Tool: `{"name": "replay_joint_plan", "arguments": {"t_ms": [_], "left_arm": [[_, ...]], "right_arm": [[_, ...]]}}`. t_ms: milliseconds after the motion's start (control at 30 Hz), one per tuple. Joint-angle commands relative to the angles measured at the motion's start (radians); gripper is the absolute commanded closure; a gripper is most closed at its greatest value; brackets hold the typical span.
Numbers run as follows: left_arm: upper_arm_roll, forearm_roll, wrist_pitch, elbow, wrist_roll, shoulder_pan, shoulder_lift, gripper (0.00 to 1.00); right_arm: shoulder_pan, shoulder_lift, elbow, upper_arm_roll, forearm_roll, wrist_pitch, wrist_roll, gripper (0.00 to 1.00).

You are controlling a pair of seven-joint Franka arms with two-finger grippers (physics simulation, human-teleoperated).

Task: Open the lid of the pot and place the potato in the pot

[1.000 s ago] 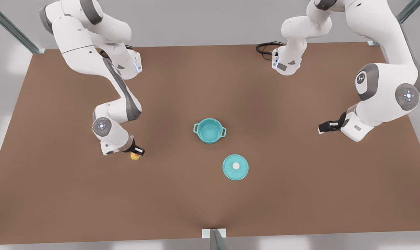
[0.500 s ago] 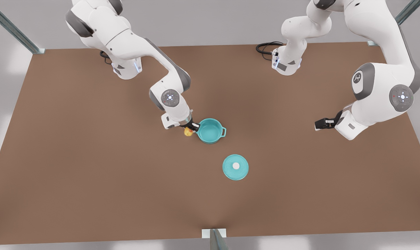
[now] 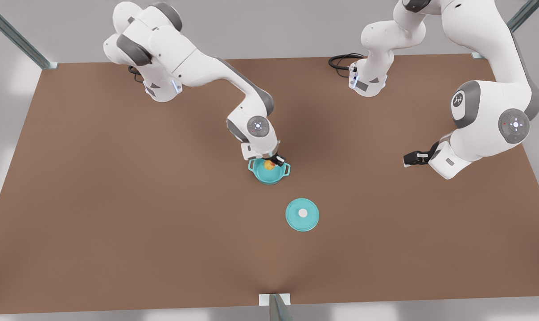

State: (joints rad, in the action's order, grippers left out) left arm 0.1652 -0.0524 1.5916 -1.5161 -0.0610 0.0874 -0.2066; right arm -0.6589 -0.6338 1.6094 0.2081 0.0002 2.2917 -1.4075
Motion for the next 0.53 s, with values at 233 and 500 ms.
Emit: {"name": "replay_joint_plan", "arguments": {"t_ms": [233,500], "left_arm": [[0.022,0.000,-0.001,-0.001,-0.036,0.000,0.001,0.00],[0.042,-0.035,0.004,0.034,-0.043,0.002,-0.005,0.00]], "right_arm": [[-0.007,0.042,-0.019,-0.056,-0.009,-0.057,-0.189,0.00],[0.860,0.158,-0.299,-0.056,-0.123,-0.781,1.065,0.00]]}}
